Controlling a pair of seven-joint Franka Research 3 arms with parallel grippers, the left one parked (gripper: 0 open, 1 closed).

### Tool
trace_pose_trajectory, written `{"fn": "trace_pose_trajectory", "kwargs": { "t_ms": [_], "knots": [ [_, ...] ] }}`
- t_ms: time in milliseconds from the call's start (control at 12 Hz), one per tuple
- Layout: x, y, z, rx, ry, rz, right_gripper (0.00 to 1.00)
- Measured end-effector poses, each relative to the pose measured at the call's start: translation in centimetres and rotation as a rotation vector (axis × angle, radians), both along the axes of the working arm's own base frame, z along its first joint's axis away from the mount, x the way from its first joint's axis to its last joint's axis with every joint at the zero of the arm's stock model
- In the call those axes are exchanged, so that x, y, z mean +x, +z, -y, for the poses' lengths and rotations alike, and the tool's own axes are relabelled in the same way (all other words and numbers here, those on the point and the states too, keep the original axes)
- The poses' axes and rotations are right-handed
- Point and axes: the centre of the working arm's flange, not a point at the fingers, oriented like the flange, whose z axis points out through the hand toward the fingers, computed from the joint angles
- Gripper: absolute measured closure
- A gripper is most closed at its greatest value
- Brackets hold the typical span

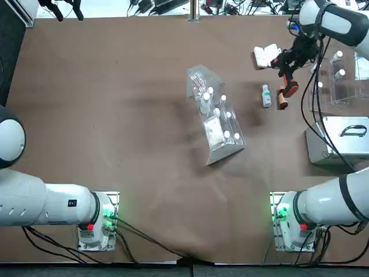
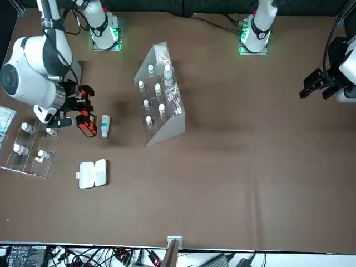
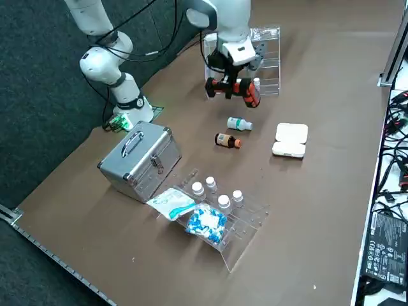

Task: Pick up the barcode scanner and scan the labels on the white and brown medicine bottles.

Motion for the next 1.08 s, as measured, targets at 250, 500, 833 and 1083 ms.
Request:
{"fn": "trace_pose_trajectory", "kwargs": {
  "t_ms": [250, 500, 833, 1083],
  "knots": [
    [1.2, 0.9, -4.2, -0.017, -0.016, 0.017, 0.58],
    [2.5, 0.4, -7.7, -0.029, -0.004, 0.017, 0.58],
    [5.0, -2.9, -11.6, -0.045, 0.018, 0.008, 0.58],
    [6.0, -4.9, -14.2, -0.065, 0.0, 0.039, 0.58]
  ]
}}
